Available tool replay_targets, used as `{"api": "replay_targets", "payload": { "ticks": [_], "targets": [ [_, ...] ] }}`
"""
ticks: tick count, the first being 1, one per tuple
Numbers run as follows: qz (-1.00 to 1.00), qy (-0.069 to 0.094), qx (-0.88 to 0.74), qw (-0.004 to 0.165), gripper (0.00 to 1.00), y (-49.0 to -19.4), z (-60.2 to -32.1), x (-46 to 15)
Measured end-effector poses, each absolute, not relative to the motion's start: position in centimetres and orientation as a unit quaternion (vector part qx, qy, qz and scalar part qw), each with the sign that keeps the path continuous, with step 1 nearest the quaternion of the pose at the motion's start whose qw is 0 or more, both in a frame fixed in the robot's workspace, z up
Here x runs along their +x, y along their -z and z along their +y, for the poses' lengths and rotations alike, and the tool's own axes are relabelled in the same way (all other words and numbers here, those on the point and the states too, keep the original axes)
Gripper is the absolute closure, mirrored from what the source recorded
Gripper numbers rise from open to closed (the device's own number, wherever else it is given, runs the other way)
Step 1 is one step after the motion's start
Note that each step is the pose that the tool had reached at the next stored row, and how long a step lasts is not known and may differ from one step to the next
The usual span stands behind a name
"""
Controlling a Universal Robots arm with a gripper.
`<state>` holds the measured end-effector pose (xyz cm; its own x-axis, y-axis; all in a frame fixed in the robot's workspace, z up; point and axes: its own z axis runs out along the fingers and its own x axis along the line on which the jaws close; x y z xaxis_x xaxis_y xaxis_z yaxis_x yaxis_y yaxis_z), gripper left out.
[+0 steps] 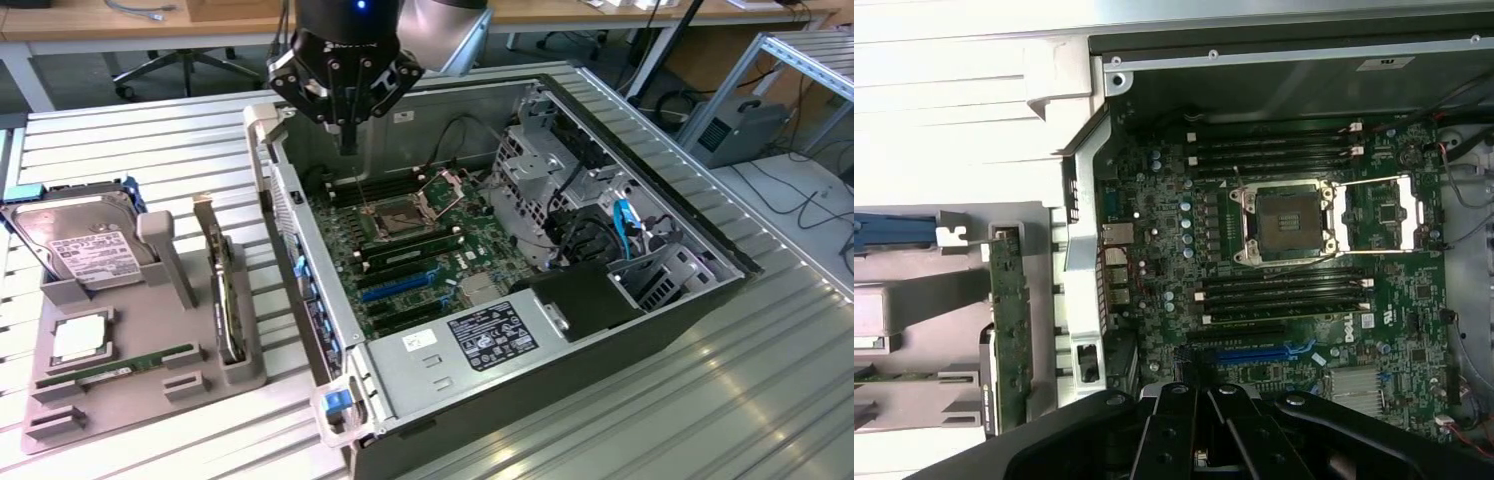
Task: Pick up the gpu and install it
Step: 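Reach for the gpu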
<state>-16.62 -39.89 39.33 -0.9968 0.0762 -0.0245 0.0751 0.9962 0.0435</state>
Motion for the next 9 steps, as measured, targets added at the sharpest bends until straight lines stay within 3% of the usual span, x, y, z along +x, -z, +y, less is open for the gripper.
{"api": "replay_targets", "payload": {
  "ticks": [9],
  "targets": [
    [0.999, -0.021, 0.038, 0.013, 0.89, -39.33, -39.89, -16.84]
  ]
}}
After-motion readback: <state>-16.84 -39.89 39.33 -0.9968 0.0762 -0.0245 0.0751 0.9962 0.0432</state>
